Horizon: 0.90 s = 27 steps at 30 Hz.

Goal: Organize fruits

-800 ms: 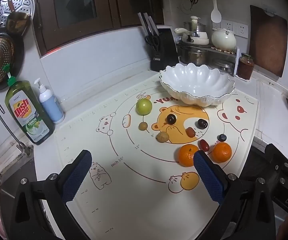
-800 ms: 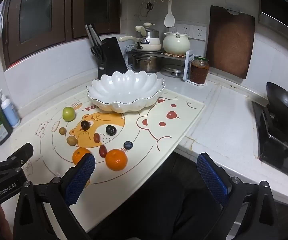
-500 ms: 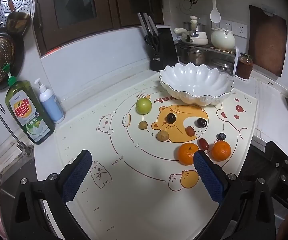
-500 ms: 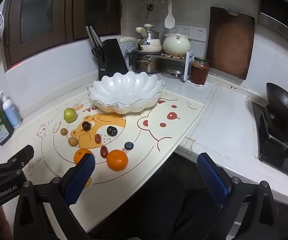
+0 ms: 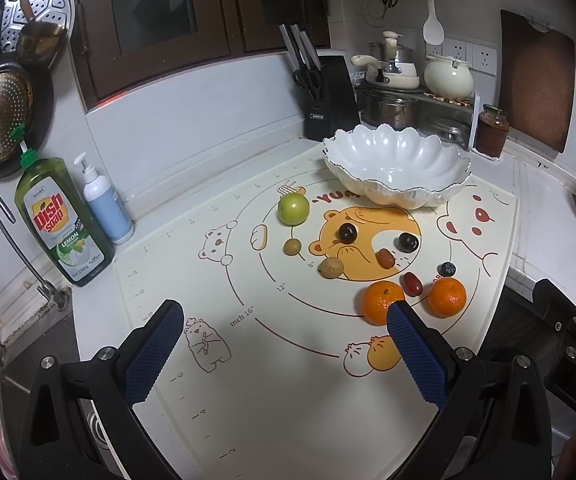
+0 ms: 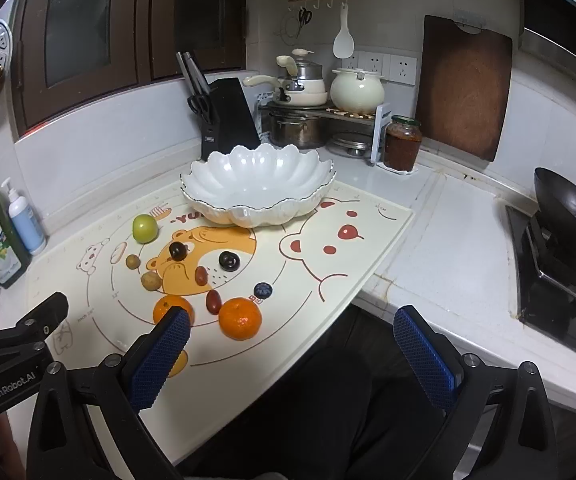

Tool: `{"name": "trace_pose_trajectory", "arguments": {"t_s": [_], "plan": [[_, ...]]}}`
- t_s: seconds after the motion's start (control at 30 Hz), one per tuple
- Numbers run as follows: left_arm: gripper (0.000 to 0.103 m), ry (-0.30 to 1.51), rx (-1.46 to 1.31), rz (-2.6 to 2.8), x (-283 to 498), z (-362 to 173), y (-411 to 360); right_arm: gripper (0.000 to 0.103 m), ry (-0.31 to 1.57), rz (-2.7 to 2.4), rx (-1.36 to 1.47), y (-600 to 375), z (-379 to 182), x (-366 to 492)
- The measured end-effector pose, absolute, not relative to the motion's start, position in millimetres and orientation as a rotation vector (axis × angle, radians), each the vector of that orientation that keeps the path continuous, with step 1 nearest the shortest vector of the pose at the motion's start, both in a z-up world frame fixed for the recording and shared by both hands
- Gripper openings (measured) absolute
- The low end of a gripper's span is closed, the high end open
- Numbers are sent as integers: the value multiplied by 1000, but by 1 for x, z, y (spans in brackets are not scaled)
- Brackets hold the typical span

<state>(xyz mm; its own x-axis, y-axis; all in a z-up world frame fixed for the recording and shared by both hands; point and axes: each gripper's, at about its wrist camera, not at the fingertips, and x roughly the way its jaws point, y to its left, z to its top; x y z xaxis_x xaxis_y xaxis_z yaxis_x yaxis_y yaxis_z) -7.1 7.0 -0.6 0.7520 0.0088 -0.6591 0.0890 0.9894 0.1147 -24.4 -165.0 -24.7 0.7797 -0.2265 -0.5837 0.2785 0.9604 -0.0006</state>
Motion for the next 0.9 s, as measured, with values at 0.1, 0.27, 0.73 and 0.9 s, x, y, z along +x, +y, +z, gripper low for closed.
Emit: {"name": "trace_pose_trajectory", "arguments": {"t_s": [0.1,0.27,0.73,0.9], "plan": [[103,717,142,-43,-7,0,8,103,618,-274,86,-164,-24,-24],[103,716,143,-43,-7,0,7,103,617,-273,88,-166,-24,-25],[103,717,144,-49,-10,1,6,103,614,-274,87,-163,-22,-25],[103,718,144,-51,-10,1,5,103,612,-273,88,-165,-22,-26]]}}
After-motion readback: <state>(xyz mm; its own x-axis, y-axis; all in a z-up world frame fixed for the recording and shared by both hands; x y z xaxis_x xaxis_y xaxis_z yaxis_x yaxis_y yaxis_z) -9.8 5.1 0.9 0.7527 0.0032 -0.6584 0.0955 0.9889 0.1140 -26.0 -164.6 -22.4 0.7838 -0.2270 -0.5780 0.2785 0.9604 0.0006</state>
